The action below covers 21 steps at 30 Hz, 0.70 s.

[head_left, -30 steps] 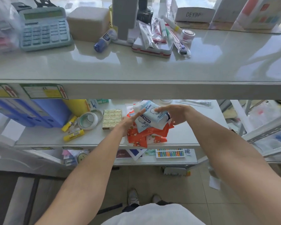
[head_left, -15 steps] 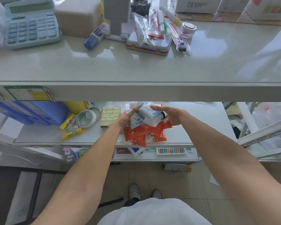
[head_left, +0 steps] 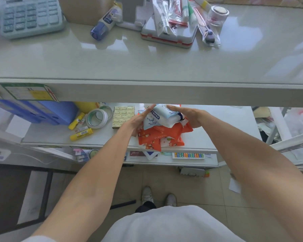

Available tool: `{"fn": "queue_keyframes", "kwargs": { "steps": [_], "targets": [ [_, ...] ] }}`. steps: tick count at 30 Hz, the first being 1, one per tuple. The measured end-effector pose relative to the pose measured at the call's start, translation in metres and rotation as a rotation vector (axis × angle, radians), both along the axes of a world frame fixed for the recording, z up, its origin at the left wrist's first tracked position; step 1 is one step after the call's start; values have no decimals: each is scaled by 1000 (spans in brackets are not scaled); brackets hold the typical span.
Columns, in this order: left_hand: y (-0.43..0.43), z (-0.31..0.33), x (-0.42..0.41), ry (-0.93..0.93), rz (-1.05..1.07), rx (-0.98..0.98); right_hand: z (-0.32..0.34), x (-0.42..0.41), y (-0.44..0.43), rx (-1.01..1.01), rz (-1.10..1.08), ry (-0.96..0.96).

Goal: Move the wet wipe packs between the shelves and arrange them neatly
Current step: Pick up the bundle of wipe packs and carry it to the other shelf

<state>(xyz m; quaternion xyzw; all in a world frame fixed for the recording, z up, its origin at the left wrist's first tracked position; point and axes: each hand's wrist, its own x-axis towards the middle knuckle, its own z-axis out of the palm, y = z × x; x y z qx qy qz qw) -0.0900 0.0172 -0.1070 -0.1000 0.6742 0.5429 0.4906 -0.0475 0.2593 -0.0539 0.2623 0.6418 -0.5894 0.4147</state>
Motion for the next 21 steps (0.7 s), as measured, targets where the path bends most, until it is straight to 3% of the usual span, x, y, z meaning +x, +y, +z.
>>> {"fn": "queue_keyframes", "kwargs": {
  "steps": [12, 21],
  "targets": [
    [5, -2, 3, 133, 24, 13, -7, 27, -8, -118, -139, 146],
    [-5, 2, 17, 59, 17, 89, -4, 29, -12, -104, -130, 119]
  ]
}}
